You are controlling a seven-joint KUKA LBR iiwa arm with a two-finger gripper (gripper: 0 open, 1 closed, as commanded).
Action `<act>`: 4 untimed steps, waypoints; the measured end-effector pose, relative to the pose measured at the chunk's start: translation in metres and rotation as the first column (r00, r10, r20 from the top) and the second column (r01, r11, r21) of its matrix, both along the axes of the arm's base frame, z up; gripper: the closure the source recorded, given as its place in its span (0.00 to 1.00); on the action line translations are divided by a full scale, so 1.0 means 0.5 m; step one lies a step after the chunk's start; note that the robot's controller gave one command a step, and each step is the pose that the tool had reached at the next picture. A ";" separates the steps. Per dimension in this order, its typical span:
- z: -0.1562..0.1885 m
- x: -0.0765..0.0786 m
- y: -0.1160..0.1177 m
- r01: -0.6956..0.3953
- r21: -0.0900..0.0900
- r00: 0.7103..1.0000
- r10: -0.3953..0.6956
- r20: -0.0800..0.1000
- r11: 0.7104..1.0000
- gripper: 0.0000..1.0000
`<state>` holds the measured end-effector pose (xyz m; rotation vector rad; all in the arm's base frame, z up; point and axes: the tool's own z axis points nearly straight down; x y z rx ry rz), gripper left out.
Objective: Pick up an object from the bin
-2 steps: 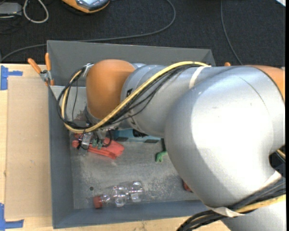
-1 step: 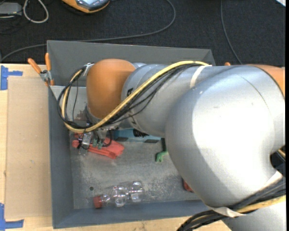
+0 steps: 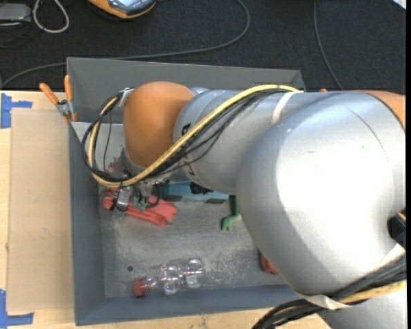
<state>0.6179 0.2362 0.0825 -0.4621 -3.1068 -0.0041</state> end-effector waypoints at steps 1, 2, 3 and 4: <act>0.040 -0.004 -0.002 0.001 -0.002 1.000 -0.001 -0.007 1.000 1.00; 0.106 -0.005 -0.003 0.002 -0.003 1.000 -0.002 -0.011 1.000 1.00; 0.169 -0.004 -0.004 0.002 -0.002 1.000 -0.002 -0.009 1.000 1.00; 0.202 -0.004 -0.005 0.003 -0.002 1.000 -0.003 -0.010 1.000 1.00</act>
Offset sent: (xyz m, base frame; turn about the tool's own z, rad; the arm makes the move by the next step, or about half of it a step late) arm -0.0017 -0.0010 0.0933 0.0010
